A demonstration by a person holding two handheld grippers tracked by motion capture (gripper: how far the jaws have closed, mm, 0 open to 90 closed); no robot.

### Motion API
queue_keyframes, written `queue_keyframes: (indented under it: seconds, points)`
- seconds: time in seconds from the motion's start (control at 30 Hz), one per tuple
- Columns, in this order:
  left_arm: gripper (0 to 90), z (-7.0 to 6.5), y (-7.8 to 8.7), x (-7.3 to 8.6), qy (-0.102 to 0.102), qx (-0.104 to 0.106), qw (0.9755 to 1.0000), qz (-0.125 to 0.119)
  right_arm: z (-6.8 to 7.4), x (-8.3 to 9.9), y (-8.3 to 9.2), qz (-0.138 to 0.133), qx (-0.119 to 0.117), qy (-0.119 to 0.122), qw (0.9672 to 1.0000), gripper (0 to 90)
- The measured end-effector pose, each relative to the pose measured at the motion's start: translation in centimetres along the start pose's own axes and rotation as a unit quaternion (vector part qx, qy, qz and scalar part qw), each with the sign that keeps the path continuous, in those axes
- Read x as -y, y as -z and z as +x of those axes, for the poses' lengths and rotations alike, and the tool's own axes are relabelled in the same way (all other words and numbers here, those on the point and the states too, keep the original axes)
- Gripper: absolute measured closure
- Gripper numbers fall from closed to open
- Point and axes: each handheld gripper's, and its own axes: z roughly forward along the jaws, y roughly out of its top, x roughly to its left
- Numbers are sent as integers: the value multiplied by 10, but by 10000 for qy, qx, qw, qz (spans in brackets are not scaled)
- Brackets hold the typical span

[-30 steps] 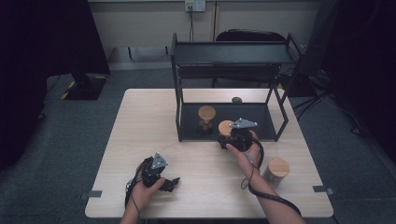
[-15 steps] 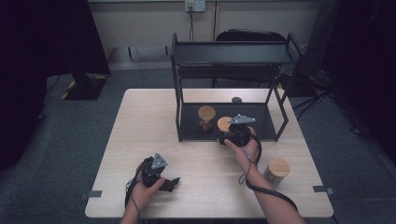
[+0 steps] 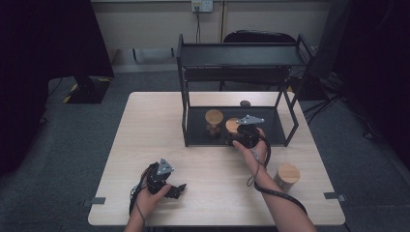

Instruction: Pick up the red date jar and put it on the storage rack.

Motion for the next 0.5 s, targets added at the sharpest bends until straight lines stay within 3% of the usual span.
queue_keyframes:
  seconds: [0.5]
  points:
    - [2,0,0,0,0,-1,10000,0,-5,-3,-10,13,61,-12,10000,254]
